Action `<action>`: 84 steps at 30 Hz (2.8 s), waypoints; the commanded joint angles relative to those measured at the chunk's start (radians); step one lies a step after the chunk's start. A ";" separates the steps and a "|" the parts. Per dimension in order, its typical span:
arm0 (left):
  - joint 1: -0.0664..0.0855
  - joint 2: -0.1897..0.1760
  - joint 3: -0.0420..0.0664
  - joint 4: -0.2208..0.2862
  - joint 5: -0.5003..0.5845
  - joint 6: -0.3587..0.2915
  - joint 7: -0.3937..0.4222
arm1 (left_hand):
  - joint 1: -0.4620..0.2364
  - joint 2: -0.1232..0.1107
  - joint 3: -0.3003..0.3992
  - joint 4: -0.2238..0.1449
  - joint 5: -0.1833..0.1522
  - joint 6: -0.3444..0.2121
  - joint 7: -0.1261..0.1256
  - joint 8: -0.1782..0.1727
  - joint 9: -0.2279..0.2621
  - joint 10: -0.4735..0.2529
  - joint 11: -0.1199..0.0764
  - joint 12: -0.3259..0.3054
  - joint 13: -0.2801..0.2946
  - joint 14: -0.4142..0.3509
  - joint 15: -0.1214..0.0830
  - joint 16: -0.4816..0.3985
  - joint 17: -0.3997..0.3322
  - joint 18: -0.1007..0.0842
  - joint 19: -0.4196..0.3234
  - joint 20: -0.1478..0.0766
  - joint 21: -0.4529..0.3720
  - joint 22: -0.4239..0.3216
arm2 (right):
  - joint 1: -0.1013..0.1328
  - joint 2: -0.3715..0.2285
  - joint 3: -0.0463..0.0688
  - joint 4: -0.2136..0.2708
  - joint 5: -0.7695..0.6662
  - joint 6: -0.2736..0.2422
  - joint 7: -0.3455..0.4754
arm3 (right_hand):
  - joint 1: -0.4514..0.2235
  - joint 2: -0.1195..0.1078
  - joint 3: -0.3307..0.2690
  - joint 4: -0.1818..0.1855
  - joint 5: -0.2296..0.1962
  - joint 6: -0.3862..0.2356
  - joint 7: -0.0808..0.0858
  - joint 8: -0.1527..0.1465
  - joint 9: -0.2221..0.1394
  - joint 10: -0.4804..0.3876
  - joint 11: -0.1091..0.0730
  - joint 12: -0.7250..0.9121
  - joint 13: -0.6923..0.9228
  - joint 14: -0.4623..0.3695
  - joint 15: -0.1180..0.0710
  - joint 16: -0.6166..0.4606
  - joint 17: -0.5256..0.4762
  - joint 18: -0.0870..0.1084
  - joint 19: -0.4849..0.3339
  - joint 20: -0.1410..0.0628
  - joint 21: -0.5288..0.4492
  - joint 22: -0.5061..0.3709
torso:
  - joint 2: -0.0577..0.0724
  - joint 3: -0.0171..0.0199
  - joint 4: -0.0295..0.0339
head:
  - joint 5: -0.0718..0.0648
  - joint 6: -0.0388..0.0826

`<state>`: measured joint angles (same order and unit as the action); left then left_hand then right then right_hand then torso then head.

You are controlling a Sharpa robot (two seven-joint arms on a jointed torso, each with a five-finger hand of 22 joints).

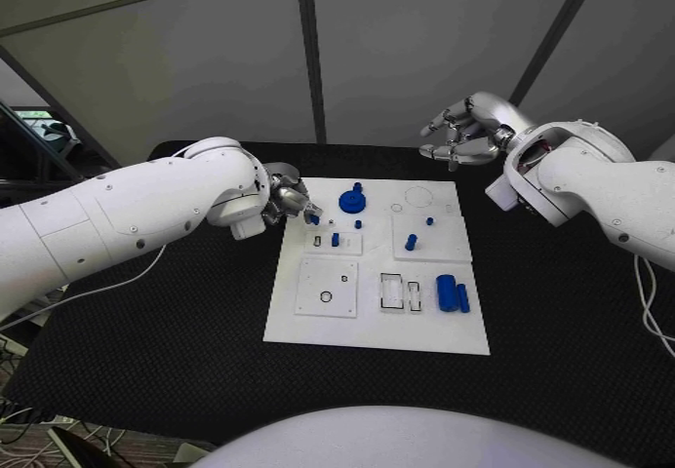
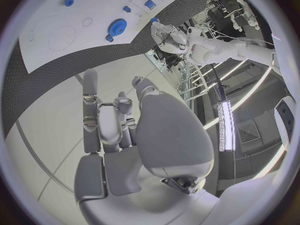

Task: Assemble the parts on the task board

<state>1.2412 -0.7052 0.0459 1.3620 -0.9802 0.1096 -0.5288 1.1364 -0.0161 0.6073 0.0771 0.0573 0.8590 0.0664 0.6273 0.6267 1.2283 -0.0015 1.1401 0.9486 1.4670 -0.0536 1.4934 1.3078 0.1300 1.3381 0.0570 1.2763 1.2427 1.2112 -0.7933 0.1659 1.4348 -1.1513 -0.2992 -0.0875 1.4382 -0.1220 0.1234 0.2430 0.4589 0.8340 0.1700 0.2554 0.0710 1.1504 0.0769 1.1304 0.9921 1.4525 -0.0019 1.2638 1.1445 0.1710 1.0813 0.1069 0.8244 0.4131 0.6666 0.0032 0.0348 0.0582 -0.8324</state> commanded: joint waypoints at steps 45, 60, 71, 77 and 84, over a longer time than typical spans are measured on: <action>-0.089 -0.013 -0.002 0.095 -0.298 -0.072 -0.023 | -0.044 -0.029 0.175 -0.105 0.001 -0.020 -0.003 0.048 0.032 0.025 -0.008 0.020 0.020 0.078 -0.013 0.005 0.179 -0.046 0.017 -0.011 0.007 0.020 | -0.002 0.000 -0.002 -0.004 -0.004 0.017 0.002 | -0.008 0.005 0.003 0.004 0.005 -0.003 -0.002 0.007 0.000 -0.007 0.001 0.002 -0.003 -0.006 0.003 -0.007 -0.001 0.013 0.008 -0.001 -0.005 -0.002 | 0.001 0.0010 -0.0009 | 0.003 -0.009; -0.089 -0.014 -0.005 0.104 -0.298 -0.019 -0.023 | -0.051 -0.033 0.189 -0.112 0.004 -0.022 -0.003 0.056 0.037 0.021 -0.008 0.018 0.017 0.078 -0.013 0.005 0.179 -0.045 0.015 -0.011 0.003 0.017 | -0.002 0.000 -0.002 -0.004 -0.022 0.015 0.000 | -0.009 0.005 0.004 0.006 0.006 -0.003 -0.002 0.008 0.000 -0.007 0.001 0.002 -0.003 -0.005 0.003 -0.007 -0.001 0.013 0.008 -0.001 -0.006 -0.002 | 0.001 0.0001 -0.0021 | 0.000 -0.012; -0.090 -0.026 -0.005 0.117 -0.298 -0.041 -0.020 | -0.080 -0.050 0.231 -0.128 0.060 -0.020 -0.006 0.081 0.050 0.034 -0.012 0.031 0.030 0.079 -0.016 0.006 0.180 -0.047 0.019 -0.014 0.007 0.027 | -0.002 0.002 -0.002 -0.006 -0.043 0.016 0.000 | -0.009 0.005 0.004 0.006 0.006 -0.003 -0.002 0.008 0.000 -0.007 0.001 0.002 -0.003 -0.005 0.003 -0.007 -0.001 0.013 0.008 -0.001 -0.006 -0.002 | 0.000 0.0007 -0.0001 | 0.001 -0.012; -0.090 -0.032 -0.005 0.123 -0.298 -0.045 -0.020 | -0.084 -0.052 0.236 -0.130 0.068 -0.019 -0.007 0.084 0.051 0.037 -0.013 0.034 0.034 0.079 -0.017 0.006 0.181 -0.047 0.021 -0.014 0.009 0.030 | -0.003 0.002 -0.002 -0.008 -0.051 0.017 -0.001 | -0.009 0.005 0.004 0.006 0.006 -0.003 -0.002 0.008 0.000 -0.007 0.001 0.002 -0.003 -0.005 0.003 -0.007 -0.001 0.013 0.008 -0.001 -0.006 -0.002 | 0.000 0.0003 0.0001 | 0.002 -0.013; -0.090 -0.033 -0.005 0.118 -0.298 -0.049 -0.022 | -0.087 -0.053 0.240 -0.132 0.073 -0.018 -0.008 0.087 0.052 0.038 -0.013 0.035 0.034 0.079 -0.018 0.006 0.181 -0.048 0.023 -0.015 0.011 0.033 | -0.004 0.003 -0.002 -0.009 -0.052 0.018 -0.001 | -0.009 0.005 0.005 0.006 0.006 -0.003 -0.003 0.009 0.000 -0.008 0.001 0.002 -0.004 -0.005 0.003 -0.007 -0.001 0.013 0.008 -0.001 -0.006 -0.003 | 0.001 0.0013 0.0001 | 0.004 -0.013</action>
<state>1.1520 -0.7377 0.0428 1.4822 -1.2727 0.0511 -0.5441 1.0592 -0.0723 0.7204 0.0661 0.1272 0.8430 0.0647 0.7091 0.6794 1.2522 -0.0104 1.1692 0.9823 1.4632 -0.0641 1.4932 1.3078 0.1302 1.3524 0.0429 1.2829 1.2742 1.2060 -0.7913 0.1633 1.4260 -1.1935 -0.2859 -0.0902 1.4382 -0.1220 0.1263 0.2459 0.4588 0.8340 0.1700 0.2594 0.0709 1.1504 0.0769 1.1303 0.9891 1.4525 -0.0019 1.2638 1.1445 0.1710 1.0813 0.1069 0.8244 0.4112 0.6671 0.0037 0.0350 0.0605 -0.8463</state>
